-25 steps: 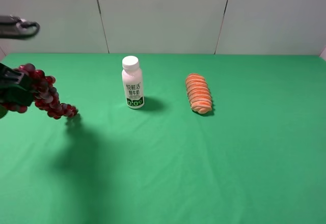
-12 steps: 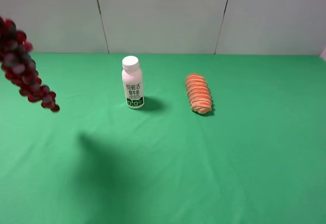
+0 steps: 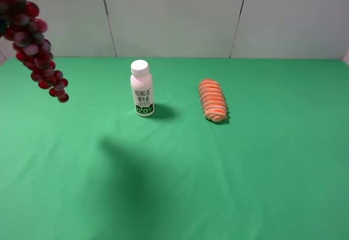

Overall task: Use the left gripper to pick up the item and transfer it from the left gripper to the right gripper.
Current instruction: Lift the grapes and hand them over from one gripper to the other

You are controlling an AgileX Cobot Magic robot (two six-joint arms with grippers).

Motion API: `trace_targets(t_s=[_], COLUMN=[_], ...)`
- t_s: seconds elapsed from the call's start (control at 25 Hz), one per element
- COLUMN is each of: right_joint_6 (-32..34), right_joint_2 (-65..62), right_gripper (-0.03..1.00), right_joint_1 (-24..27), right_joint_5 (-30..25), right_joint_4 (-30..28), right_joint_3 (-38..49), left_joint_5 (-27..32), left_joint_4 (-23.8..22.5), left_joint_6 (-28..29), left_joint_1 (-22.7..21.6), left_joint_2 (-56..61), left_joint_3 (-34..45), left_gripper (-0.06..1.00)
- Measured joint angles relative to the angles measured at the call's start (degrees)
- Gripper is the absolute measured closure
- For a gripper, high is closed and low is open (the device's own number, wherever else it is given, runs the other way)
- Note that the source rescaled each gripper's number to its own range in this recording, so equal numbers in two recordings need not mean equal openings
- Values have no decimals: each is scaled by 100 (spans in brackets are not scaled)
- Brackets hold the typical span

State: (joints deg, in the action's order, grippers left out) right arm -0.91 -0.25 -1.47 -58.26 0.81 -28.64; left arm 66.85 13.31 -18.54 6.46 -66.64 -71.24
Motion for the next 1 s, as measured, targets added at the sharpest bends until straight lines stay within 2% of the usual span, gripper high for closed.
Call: trace_targets(t_s=[0.24, 0.48, 0.56, 0.68, 1.0], right_joint_6=[0, -30, -151, -523, -2241], right_joint_2=[0, 404, 746, 1274, 2570], right_gripper=[-3, -3, -3, -3, -3], right_joint_1=[0, 0, 0, 0, 0], right_joint_5=[0, 23, 175, 734, 1714], right_joint_4=[27, 193, 379, 818, 2569], right_joint_3=[0, 0, -69, -172, -178], left_joint_5=[-30, -62, -62, -62, -75], left_joint_4=[773, 976, 957, 751, 206], left_joint_6=[-503, -865, -920, -943, -956], left_joint_1=[0, 67, 287, 780, 2009], left_joint_2=[0, -44, -182, -585, -1891], left_joint_3=[0, -32, -149, -456, -1658], left_gripper=[80, 80, 80, 80, 80])
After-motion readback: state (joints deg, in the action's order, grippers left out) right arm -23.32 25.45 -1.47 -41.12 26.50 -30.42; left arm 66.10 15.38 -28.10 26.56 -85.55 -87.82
